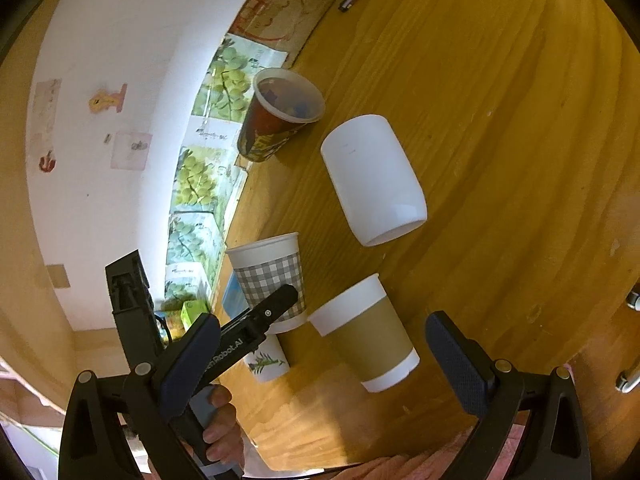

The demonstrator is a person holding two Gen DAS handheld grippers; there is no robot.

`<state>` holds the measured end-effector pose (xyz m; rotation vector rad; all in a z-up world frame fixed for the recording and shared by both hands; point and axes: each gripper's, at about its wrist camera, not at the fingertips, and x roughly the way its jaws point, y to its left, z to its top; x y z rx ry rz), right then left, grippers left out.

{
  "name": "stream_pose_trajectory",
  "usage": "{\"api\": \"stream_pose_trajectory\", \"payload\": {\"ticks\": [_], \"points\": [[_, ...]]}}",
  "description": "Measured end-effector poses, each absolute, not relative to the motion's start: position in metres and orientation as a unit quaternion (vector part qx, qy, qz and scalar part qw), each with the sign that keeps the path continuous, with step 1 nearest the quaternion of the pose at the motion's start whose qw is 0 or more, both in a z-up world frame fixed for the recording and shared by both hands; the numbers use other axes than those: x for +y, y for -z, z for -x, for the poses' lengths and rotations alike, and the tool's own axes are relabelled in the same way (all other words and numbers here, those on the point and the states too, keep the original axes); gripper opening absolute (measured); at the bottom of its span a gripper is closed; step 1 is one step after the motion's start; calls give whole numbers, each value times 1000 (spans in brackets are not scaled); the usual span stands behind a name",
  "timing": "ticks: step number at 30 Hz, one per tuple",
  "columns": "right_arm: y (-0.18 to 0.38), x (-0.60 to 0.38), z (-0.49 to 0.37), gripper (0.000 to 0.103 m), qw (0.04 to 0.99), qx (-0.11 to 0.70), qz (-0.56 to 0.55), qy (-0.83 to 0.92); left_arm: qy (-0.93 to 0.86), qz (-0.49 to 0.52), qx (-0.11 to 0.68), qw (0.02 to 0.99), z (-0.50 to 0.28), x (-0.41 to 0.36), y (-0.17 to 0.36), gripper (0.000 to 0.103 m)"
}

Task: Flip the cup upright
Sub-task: 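Lift the gray plaid cup with the left gripper, turning its rim upward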

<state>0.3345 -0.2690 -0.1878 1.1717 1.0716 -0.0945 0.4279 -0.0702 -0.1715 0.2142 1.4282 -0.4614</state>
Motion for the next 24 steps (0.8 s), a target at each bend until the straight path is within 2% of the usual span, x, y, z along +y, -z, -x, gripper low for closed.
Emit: {"api": "stream_pose_trajectory", "payload": {"ticks": [14,24], "points": [[165,-266,-307,103,719,493,-490,-8,160,-17,636,755,-369,-51,139,67],[163,-263,-296,103,716,520,-464,-45,129,48,646,751,-327,-31,142,67]]}}
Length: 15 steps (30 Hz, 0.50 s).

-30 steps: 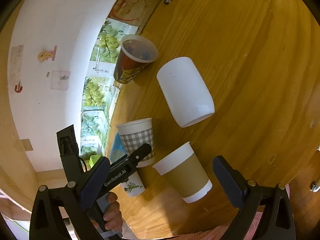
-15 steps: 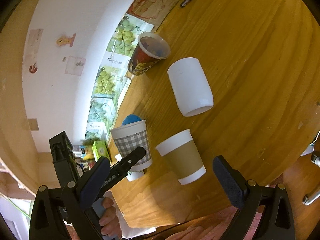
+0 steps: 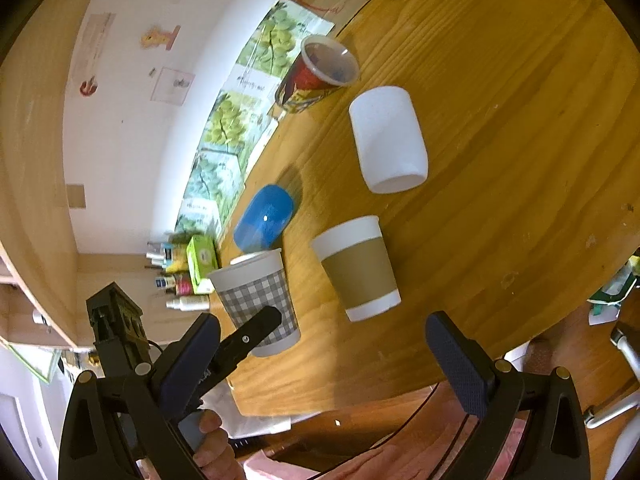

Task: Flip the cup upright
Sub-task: 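Lift the gray plaid cup with the left gripper, turning its rim upward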

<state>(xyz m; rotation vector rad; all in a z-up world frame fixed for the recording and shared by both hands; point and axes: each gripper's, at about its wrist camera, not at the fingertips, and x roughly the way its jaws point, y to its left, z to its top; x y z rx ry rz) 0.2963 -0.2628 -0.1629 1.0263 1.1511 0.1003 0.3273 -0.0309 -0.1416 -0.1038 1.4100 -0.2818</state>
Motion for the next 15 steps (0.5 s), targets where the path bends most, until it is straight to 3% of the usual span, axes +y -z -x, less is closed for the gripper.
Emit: {"api": "stream_pose_trajectory", "payload": {"ticks": [15], "points": [[178,-253,-285,103,700,573,-421,-71,114,130,672,720,-285,-14,179,67]]}}
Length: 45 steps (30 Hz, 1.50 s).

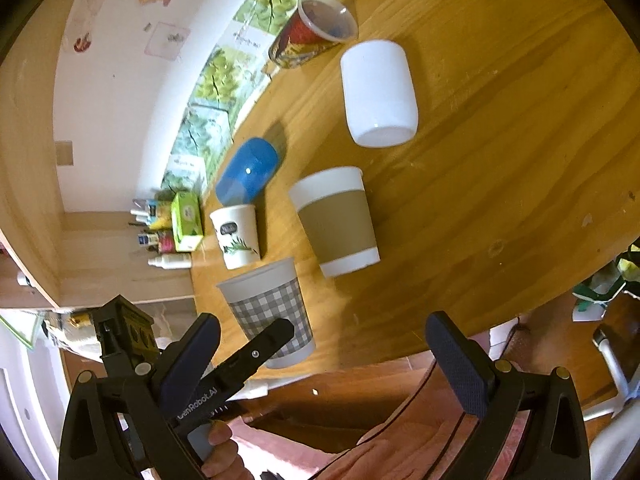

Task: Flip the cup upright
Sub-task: 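Lift the gray plaid cup with the left gripper, turning its rim upward, then grasp the plaid cup with the right gripper while the left gripper opens and releases it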

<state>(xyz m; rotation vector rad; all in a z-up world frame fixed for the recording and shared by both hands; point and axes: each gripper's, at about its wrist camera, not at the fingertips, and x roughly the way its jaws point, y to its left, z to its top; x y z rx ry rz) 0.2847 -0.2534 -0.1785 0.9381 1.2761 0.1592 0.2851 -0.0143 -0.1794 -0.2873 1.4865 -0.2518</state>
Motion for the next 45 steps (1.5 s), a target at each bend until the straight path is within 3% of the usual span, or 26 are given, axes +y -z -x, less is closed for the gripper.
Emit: {"api": "stream_pose_trajectory", "payload": {"ticks": [38,45], "points": [[242,-177,-325,102,654,658,-350,-130,136,181,704,673,-287,-1,231,68],[253,-168,-329,97,644,670,-346,-135,149,194,705,666,-284,7,236,68]]}}
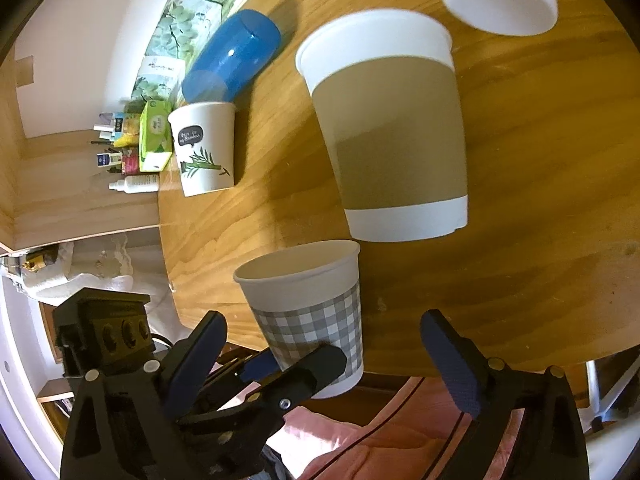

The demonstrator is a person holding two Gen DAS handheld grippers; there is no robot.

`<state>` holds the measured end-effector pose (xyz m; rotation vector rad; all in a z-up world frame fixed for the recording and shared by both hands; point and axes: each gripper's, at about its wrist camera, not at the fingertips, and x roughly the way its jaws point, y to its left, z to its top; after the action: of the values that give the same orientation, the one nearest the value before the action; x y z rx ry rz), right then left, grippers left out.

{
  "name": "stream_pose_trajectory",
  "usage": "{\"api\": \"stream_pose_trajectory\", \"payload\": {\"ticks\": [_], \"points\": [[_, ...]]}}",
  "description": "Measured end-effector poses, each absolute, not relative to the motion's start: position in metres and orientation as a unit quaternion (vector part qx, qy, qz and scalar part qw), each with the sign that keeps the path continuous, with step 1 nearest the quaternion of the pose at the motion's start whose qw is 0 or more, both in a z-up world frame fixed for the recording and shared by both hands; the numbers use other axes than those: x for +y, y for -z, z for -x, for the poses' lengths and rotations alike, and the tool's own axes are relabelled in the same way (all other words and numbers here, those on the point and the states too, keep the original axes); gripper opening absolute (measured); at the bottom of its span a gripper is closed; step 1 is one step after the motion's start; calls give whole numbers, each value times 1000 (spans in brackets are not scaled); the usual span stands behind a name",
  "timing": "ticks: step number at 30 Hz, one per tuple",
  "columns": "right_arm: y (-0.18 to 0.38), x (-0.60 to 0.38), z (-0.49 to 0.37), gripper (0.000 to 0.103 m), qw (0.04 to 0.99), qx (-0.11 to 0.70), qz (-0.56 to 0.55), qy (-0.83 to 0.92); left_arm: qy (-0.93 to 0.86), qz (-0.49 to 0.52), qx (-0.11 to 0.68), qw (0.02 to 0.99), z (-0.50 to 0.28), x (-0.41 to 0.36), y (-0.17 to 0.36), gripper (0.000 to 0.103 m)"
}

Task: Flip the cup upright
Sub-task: 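Grasp the plaid cup with the right gripper while the left gripper opens and releases it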

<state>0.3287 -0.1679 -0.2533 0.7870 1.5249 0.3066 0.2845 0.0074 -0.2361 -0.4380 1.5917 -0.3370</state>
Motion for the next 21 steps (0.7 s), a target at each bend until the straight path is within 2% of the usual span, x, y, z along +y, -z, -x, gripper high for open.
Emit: {"api": "stream_pose_trajectory", "payload": {"ticks": [9,21], "points": [[262,-160,-335,92,642,674,-339,-138,162,193,707,661,-286,7,237,68],[263,-147,-337,69,657,670,-310,-153,176,190,713,652,-285,-1,239,68]]}}
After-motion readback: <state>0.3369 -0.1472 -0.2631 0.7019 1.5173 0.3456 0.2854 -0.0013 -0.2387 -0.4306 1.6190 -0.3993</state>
